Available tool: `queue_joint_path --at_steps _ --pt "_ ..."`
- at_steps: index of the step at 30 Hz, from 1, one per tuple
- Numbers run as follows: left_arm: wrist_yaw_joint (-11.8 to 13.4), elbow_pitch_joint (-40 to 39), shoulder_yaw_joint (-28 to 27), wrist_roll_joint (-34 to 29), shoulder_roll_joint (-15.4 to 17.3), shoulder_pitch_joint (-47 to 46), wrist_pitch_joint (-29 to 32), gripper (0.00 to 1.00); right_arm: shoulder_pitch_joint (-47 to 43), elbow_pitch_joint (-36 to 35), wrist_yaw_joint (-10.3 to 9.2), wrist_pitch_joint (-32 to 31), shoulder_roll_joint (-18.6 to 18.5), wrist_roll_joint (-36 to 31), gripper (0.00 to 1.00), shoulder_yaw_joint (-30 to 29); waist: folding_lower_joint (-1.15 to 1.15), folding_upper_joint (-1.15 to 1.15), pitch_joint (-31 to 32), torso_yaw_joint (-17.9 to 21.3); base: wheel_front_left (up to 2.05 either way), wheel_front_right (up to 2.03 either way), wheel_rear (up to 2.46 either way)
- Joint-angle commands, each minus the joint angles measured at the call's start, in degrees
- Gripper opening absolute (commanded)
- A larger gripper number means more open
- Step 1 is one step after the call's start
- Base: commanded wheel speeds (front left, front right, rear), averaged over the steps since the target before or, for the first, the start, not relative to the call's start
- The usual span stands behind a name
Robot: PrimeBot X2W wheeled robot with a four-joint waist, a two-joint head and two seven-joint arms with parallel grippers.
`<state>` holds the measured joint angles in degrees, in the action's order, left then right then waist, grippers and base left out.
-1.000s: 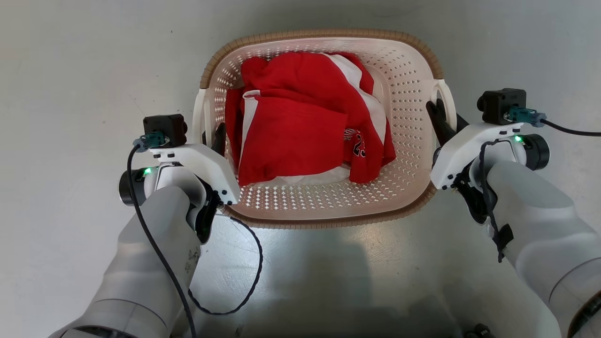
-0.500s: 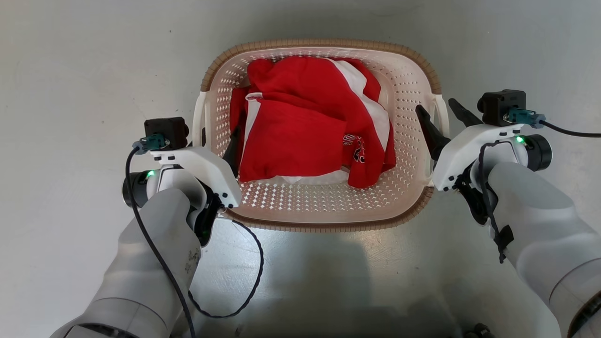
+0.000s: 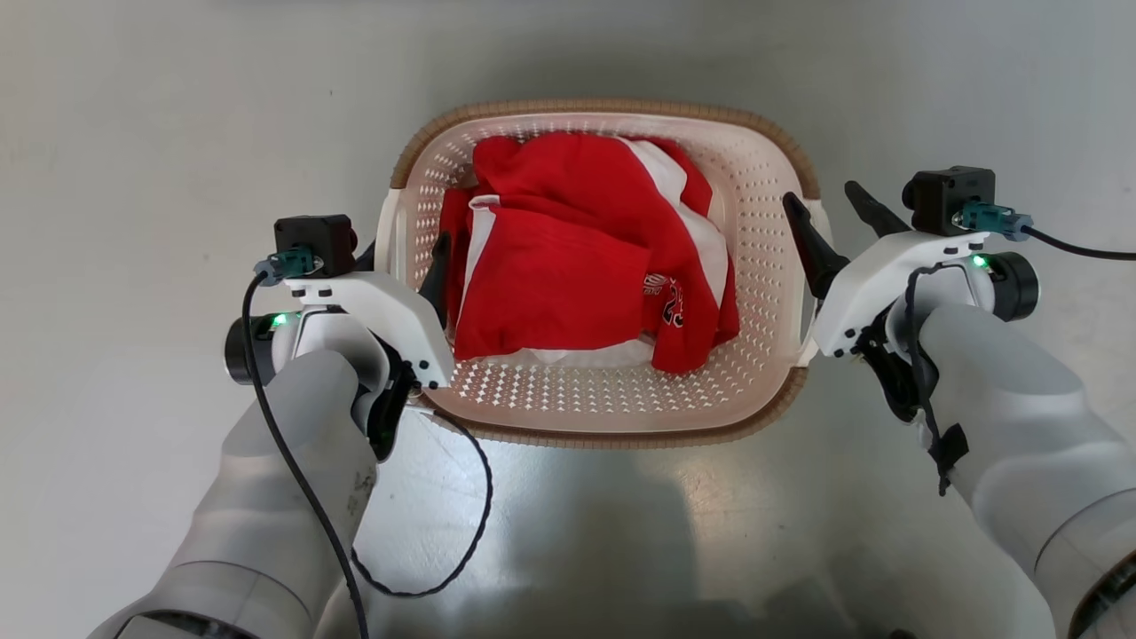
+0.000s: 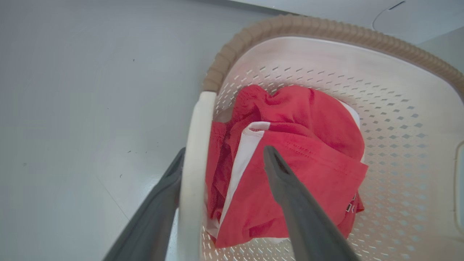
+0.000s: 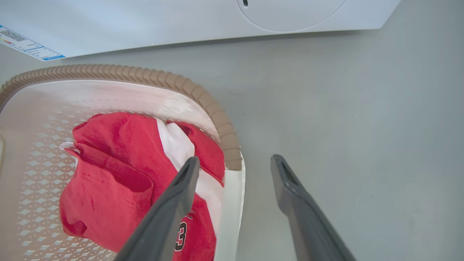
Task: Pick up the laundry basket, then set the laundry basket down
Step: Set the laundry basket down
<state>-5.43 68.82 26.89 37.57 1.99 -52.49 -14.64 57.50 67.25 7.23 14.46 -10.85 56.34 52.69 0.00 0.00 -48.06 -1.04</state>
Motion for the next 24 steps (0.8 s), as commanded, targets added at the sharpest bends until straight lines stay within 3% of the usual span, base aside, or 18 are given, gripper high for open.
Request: queue_joint_path --at_steps 1,15,16,24 --pt "0.6 -0.9 -1.2 -1.3 1.7 1.6 -0.4 1.0 -4.4 -1.1 0.25 0.5 0.6 -0.6 1.0 -0.2 0.0 0.0 1.4 0.5 0.0 0.0 0.0" --pt "2.9 -0.3 -4.2 -5.0 4.2 8.3 -0.4 1.0 -11.1 -5.0 0.25 0.5 1.3 -1.9 1.0 -4.4 0.0 0.0 12.8 2.6 0.0 0.0 0.0" --pt "2.7 -2.2 -5.0 -6.0 4.8 10.5 -0.4 1.0 -12.9 -6.4 0.25 0.5 1.3 -2.6 1.0 -5.7 0.0 0.0 16.3 3.1 0.0 0.0 0.0" --pt "1.9 -10.3 -8.5 -9.2 5.7 18.3 -0.4 1.0 -19.0 -11.4 0.25 0.5 0.5 -6.6 1.0 -10.3 0.0 0.0 26.1 3.9 0.0 0.0 0.0"
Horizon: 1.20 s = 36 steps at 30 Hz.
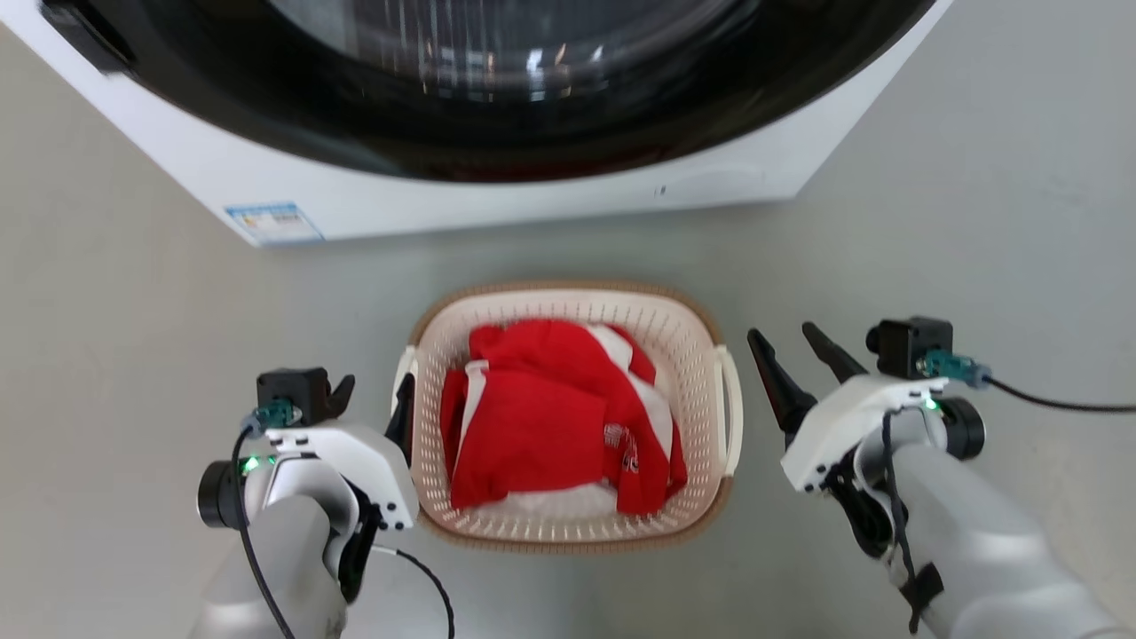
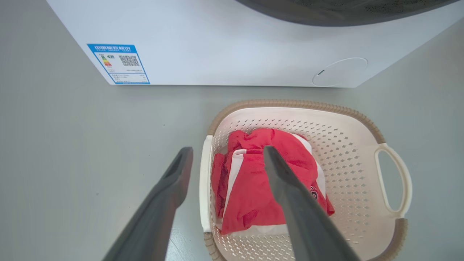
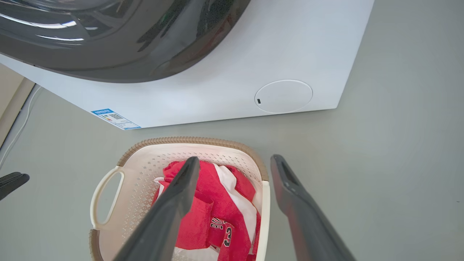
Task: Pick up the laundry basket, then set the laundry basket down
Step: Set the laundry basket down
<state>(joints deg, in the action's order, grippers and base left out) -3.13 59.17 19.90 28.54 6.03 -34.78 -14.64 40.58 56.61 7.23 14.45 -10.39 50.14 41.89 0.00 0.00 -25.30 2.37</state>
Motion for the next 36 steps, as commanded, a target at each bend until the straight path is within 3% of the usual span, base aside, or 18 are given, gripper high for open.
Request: queue_joint_path --at_steps 1,18,36 --pt "-0.5 -1.8 -2.0 -0.8 1.7 1.5 -0.4 1.0 -2.9 -1.4 0.25 0.5 -0.1 -1.1 1.0 -0.2 0.0 0.0 4.5 0.5 0.0 0.0 0.0" --pt "-2.6 -21.0 -9.6 -9.1 -0.2 14.6 -0.4 1.0 -15.7 -16.5 0.25 0.5 -2.4 -14.1 1.0 -14.8 0.0 0.0 19.4 -1.2 0.0 0.0 0.0" --pt "-2.6 -41.9 -16.0 -14.4 -2.2 24.0 -0.4 1.0 -27.3 -34.7 0.25 0.5 -0.8 -28.4 1.0 -30.6 0.0 0.0 25.1 -1.4 0.0 0.0 0.0"
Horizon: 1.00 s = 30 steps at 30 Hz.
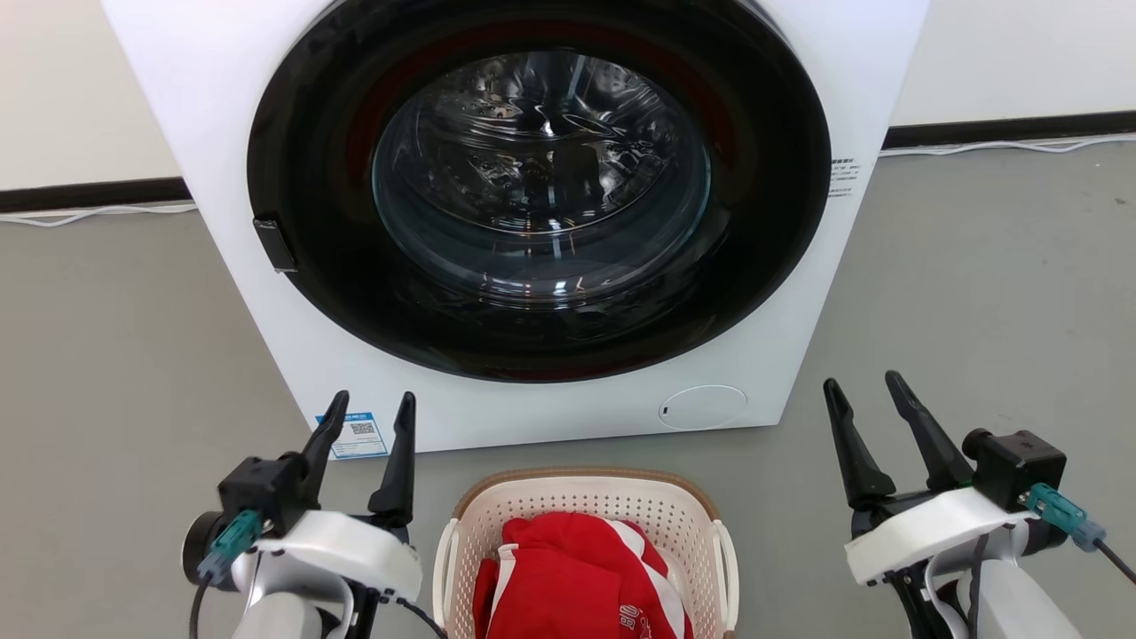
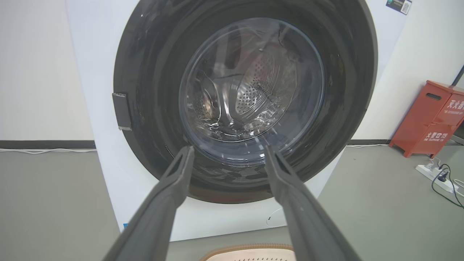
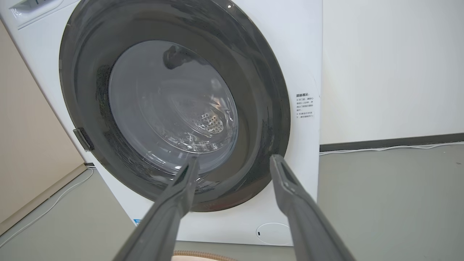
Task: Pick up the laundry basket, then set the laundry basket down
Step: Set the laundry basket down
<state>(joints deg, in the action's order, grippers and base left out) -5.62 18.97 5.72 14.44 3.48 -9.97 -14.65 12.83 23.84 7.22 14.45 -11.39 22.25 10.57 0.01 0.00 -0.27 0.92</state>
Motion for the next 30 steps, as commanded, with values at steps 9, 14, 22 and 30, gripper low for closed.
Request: queue_joint_path --at_steps 9,14,22,30 --pt "0.9 -7.5 -4.8 1.2 -0.4 3.3 -0.3 1.0 -2.0 -7.0 0.26 0.5 1.3 -5.0 1.0 -3.7 -0.01 0.0 -0.1 0.6 0.0 0.0 0.0" --pt "0.9 -8.0 -4.4 0.8 -0.5 3.9 -0.3 1.0 -2.6 -7.6 0.26 0.5 1.8 -6.1 1.0 -5.1 -0.01 0.0 -0.2 0.3 0.0 0.0 0.0" --pt "0.8 -8.0 -4.1 0.6 -0.6 3.6 -0.3 1.0 -2.8 -7.6 0.26 0.5 2.1 -7.2 1.0 -5.6 -0.01 0.0 -0.5 0.1 0.0 0.0 0.0" --pt "1.2 -8.0 -3.7 0.4 -0.6 3.5 -0.3 1.0 -2.5 -7.3 0.26 0.5 2.2 -7.8 1.0 -5.6 -0.01 0.0 -0.8 0.1 0.0 0.0 0.0"
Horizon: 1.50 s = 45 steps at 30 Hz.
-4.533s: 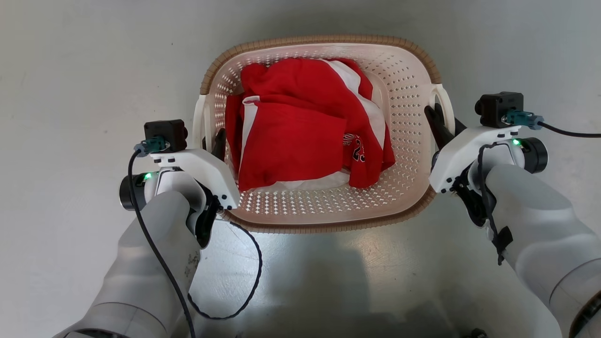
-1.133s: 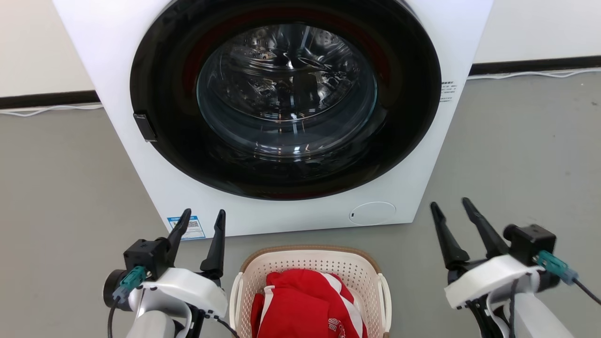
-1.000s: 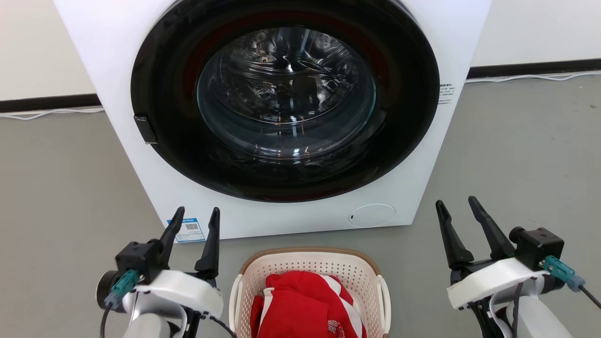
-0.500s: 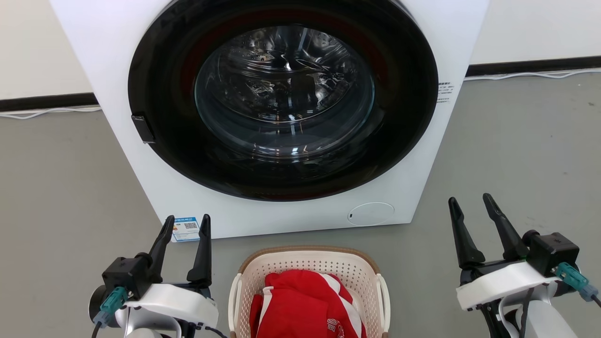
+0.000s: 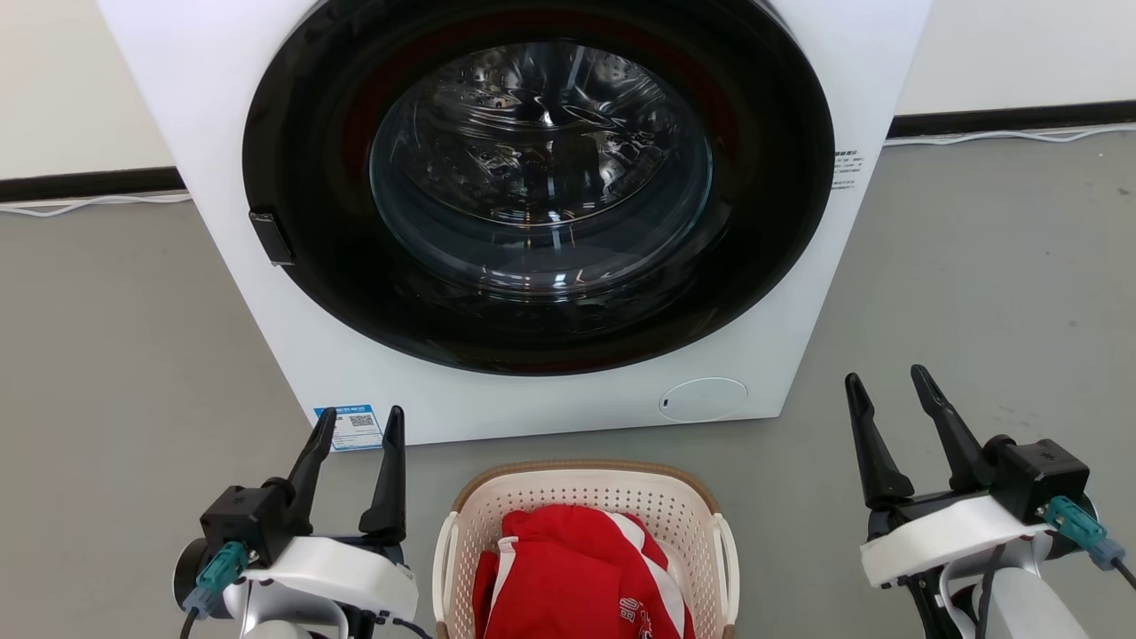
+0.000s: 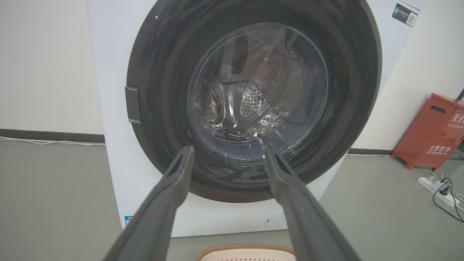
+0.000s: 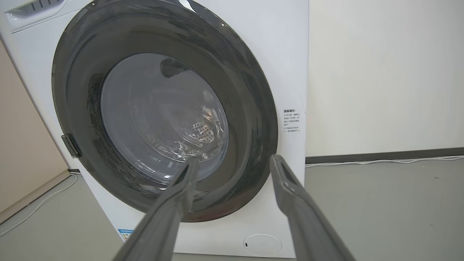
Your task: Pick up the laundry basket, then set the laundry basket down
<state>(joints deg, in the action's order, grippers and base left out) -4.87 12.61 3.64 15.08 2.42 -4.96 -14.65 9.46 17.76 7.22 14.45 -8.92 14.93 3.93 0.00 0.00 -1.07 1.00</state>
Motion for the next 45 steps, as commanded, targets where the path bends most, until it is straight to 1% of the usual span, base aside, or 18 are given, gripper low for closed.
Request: queue_joint_path --at_steps 1,14,24,26,27,32,36,40,45 --pt "0.5 -1.6 -1.6 -0.2 0.5 -1.6 -0.3 1.0 0.9 -1.1 0.26 0.5 -0.3 -0.7 1.0 1.0 0.0 0.0 0.0 0.0 0.0 0.0 0.0" --pt "0.9 -1.5 -1.1 0.3 0.5 -1.6 -0.3 1.0 1.1 -0.4 0.26 0.5 -0.2 -1.6 1.0 1.0 0.0 0.0 -0.1 0.1 0.0 0.0 0.0" --pt "0.7 -1.2 -0.9 0.8 0.5 -1.7 -0.3 1.0 1.2 0.0 0.26 0.5 0.0 -1.5 1.0 1.2 0.0 0.0 0.1 0.2 0.0 0.0 0.0" --pt "0.4 -0.9 -0.6 1.7 0.5 -1.7 -0.3 1.0 1.3 0.1 0.26 0.5 0.0 -1.5 1.0 1.2 0.0 0.0 0.2 0.2 0.0 0.0 0.0" --pt "0.4 0.5 0.8 1.6 0.0 0.0 0.0 0.0 0.0 1.3 0.0 0.0 0.3 -0.9 0.0 0.0 0.0 0.0 0.2 0.2 0.0 0.0 0.0" --pt "0.3 2.2 0.4 3.3 -0.2 0.3 0.6 0.0 -0.6 2.6 0.0 -0.7 0.9 0.8 0.0 -0.3 -0.01 0.0 0.2 0.2 0.0 0.0 0.0" --pt "0.2 2.1 0.1 5.8 -0.2 0.4 1.3 0.0 -0.7 2.4 0.0 -1.4 1.0 3.4 0.0 -0.6 -0.13 0.0 0.4 0.2 0.0 0.0 0.0" --pt "0.1 2.1 -0.2 8.2 -0.2 0.4 1.9 0.0 -0.9 2.1 0.01 -2.0 1.2 5.9 0.0 -0.9 -0.01 0.0 0.3 0.1 0.0 0.0 0.0" --pt "0.0 2.0 -0.5 10.6 -0.2 0.3 2.6 0.0 -0.9 1.9 0.02 -2.7 1.4 8.4 0.0 -1.2 0.0 0.0 0.3 0.1 0.0 0.0 0.0"
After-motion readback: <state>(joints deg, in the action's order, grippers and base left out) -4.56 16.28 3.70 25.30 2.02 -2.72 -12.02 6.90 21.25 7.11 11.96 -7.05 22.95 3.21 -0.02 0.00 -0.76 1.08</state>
